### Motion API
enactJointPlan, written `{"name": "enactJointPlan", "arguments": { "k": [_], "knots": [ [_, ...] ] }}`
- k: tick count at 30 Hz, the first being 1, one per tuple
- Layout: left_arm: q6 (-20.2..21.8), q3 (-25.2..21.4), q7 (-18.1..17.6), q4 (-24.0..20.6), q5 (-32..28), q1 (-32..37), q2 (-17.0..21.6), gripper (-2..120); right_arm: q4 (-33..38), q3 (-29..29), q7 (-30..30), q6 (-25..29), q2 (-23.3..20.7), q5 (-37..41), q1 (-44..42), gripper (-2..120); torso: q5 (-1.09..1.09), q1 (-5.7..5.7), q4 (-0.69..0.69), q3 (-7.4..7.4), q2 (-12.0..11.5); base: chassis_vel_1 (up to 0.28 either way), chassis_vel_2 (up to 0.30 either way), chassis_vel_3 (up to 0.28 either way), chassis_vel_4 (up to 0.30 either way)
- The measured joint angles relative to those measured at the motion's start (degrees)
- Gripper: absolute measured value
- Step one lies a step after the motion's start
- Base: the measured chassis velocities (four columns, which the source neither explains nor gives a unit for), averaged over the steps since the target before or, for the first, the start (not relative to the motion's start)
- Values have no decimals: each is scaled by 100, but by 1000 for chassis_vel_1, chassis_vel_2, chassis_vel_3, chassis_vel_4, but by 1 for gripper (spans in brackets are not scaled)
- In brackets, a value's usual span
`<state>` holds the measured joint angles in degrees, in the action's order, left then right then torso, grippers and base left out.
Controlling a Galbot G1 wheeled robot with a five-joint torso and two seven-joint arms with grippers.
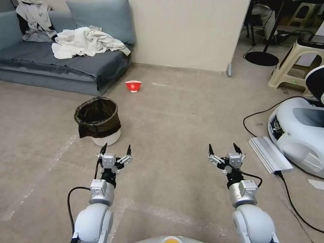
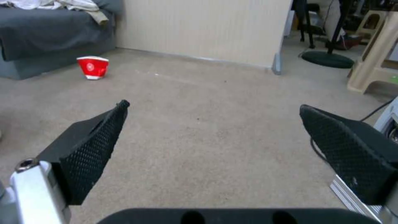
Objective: Pick up the trash can from the floor.
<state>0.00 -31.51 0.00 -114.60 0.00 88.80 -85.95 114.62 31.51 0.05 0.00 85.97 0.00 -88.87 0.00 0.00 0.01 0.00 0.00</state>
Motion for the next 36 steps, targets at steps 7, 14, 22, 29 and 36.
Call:
{"name": "enactJointPlan", "arguments": {
  "k": [7,14,22,29,36],
  "knots": [
    [-354,-100,-275,-632,154,581,-22,100,831,-431,509,137,496,-353,-564,100,-2,0,-2,-1,0,0,0,0,0],
    [-709,-229,-658,-1594,306,1405,-37,100,996,-467,556,-34,522,-113,-605,100,0,0,1,-2,0,0,0,0,0],
    [-465,-351,-557,-1587,252,1445,53,100,989,-296,435,-96,421,-106,-580,100,-1,0,-1,-1,0,0,0,0,0],
    [-452,-332,-532,-1551,186,1442,56,100,1052,-80,296,-353,325,-107,-529,100,0,0,-1,-1,0,0,0,0,0],
    [-538,-335,-531,-1548,176,1430,54,100,1136,-21,185,-468,291,-100,-643,100,0,-1,-1,0,0,0,0,0,0]
  ]
}}
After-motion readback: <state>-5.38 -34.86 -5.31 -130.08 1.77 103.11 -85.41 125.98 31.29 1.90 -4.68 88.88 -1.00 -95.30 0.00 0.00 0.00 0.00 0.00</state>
